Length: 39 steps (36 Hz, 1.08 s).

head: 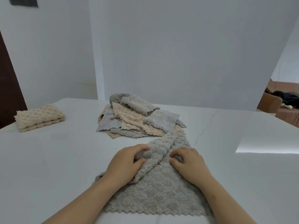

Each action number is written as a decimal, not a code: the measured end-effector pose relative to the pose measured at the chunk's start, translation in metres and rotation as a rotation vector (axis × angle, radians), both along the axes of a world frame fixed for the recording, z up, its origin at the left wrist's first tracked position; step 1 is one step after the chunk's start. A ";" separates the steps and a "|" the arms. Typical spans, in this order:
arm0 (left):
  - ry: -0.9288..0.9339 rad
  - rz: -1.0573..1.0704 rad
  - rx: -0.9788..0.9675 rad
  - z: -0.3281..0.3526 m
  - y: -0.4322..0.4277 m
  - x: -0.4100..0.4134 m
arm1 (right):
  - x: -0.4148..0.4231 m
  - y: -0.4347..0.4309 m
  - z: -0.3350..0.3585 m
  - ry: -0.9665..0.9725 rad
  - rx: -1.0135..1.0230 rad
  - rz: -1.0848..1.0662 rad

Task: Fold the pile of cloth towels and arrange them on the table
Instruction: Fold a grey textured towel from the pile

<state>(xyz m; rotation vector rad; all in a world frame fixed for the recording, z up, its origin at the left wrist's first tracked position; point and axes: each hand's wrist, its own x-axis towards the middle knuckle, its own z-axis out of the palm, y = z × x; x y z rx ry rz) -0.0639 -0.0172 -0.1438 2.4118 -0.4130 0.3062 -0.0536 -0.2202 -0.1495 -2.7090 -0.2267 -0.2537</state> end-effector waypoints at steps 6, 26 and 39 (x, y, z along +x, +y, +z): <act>-0.150 0.014 -0.155 0.008 0.005 0.013 | -0.001 0.001 0.001 0.000 -0.009 0.005; 0.266 0.637 -0.019 0.002 0.045 0.080 | 0.027 -0.004 0.009 -0.130 0.229 -0.215; -0.032 0.438 -0.385 -0.003 0.049 0.089 | 0.074 -0.003 0.003 -0.024 0.069 -0.248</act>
